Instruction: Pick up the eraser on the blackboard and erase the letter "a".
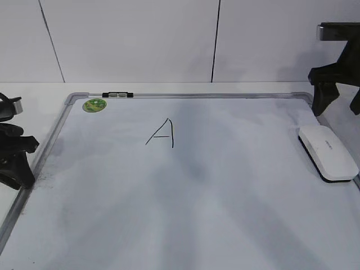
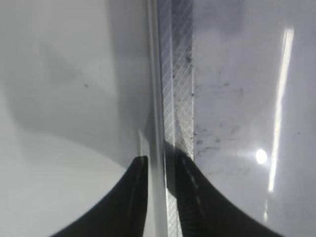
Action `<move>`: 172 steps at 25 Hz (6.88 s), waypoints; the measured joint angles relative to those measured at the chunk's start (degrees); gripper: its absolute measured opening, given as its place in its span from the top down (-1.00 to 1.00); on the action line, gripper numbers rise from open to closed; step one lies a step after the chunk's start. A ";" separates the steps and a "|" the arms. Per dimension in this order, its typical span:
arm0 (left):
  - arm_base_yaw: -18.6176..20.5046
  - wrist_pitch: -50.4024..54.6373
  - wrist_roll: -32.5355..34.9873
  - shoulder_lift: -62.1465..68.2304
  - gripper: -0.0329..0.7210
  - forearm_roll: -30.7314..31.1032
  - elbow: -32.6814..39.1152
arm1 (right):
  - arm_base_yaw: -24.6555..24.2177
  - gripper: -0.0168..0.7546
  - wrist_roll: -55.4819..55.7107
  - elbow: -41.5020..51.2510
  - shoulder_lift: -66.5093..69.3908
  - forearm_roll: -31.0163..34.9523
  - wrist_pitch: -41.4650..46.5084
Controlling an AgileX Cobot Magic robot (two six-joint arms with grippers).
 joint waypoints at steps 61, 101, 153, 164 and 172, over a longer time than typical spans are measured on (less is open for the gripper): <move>0.00 18.58 -8.57 -46.48 0.06 11.12 -2.51 | 0.00 -0.58 -0.20 17.40 -40.02 2.39 3.71; 0.00 19.14 -9.23 -75.02 0.06 6.50 22.11 | 0.00 -0.58 1.57 37.71 -65.44 1.89 4.15; 0.00 10.72 -11.14 -88.30 0.07 12.83 33.69 | 0.00 -0.58 4.83 61.85 -81.73 -4.90 -2.54; 0.00 10.72 -11.14 -88.30 0.08 12.83 33.82 | 0.00 -0.58 4.83 61.85 -81.73 -4.90 -2.54; 0.00 10.72 -11.14 -88.40 0.15 12.83 33.82 | 0.00 -0.58 4.83 61.85 -82.26 -4.90 -2.58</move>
